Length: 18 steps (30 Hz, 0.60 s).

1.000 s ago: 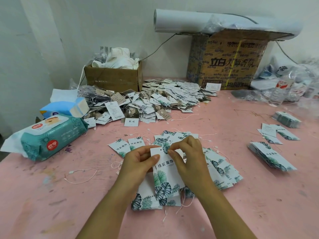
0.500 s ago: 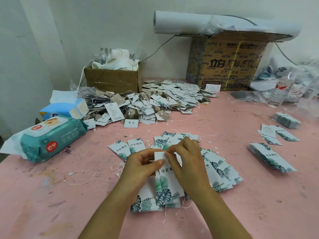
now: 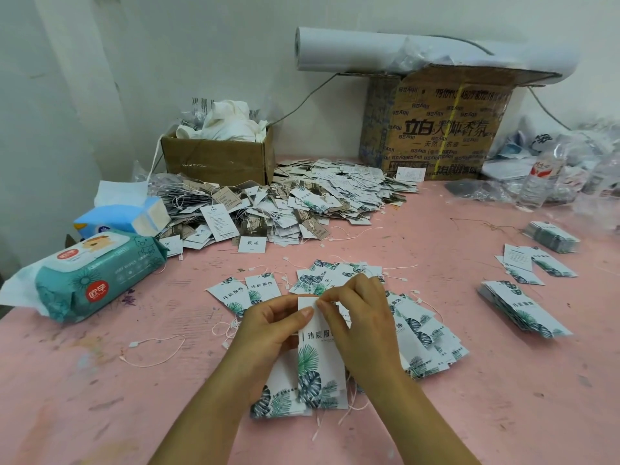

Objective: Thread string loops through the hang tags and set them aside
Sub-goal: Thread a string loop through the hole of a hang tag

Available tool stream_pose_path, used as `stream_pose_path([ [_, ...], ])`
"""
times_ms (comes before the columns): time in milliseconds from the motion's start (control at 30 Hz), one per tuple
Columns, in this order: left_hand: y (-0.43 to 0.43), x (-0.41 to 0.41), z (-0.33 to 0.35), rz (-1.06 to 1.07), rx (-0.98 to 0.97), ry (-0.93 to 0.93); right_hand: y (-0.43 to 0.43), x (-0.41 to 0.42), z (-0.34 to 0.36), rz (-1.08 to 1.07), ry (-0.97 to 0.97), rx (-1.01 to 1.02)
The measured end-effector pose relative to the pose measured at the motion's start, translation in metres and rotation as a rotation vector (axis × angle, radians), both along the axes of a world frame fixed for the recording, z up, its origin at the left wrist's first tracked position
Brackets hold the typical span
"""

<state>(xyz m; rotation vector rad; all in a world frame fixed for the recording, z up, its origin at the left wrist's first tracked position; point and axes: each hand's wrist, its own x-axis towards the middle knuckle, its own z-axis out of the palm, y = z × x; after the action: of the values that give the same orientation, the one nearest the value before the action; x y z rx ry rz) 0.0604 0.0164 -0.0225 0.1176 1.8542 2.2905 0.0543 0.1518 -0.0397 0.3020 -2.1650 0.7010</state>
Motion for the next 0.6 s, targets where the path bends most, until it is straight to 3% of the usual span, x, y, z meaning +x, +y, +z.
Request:
stream_pose_path([
  [267, 0.0, -0.004, -0.003, 0.045, 0.13, -0.098, -0.002, 0.0, -0.001, 0.002, 0.054, -0.019],
  [600, -0.002, -0.007, -0.01, -0.085, 0.165, -0.112, -0.004, 0.0, -0.002, 0.11, 0.016, -0.063],
])
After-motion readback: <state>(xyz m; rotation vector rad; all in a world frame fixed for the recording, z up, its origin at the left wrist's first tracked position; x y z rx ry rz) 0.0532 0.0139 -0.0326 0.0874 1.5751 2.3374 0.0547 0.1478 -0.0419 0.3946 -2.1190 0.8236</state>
